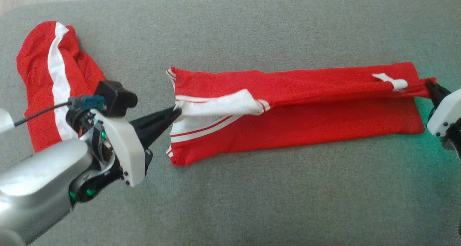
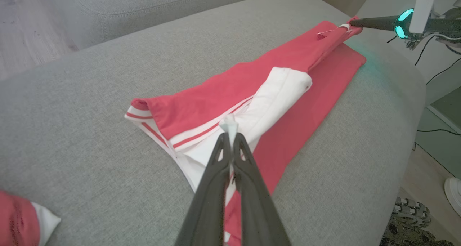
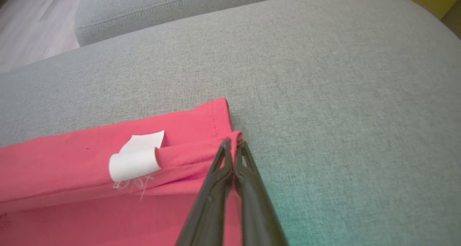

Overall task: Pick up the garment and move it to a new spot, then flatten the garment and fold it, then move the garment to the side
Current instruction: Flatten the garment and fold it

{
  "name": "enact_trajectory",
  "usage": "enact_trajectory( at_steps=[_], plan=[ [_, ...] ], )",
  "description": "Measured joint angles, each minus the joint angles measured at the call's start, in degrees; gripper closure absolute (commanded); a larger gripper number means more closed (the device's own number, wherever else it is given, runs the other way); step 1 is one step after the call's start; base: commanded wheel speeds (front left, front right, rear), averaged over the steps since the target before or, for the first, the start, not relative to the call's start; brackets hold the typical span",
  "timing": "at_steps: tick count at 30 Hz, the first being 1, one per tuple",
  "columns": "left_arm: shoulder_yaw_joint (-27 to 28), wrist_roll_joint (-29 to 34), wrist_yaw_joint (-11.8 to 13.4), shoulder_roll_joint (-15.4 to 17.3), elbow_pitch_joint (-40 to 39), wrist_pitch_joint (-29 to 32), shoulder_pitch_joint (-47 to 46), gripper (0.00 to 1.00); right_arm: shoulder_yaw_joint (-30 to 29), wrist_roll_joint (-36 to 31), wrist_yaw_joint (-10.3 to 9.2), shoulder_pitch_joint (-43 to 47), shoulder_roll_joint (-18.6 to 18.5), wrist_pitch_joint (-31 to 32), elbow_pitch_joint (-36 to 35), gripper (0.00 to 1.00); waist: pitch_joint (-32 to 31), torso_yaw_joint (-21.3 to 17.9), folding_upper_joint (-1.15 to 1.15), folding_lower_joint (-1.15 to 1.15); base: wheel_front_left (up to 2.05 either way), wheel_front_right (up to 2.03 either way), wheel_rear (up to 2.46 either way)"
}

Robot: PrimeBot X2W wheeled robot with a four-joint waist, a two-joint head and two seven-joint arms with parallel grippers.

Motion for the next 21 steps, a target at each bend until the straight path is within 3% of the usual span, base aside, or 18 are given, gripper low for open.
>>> enact_trajectory(
  at_steps=[21],
  plan=[
    [-0.29,4.03,0.49,0.86,-2.91,5.89,4.99,1.0,1.93,1.36,0.0,5.48,-2.47,13.74,-7.25,1.0,-0.95,-1.13,0.0,0.0,0.0,0.0,0.0]
  ],
)
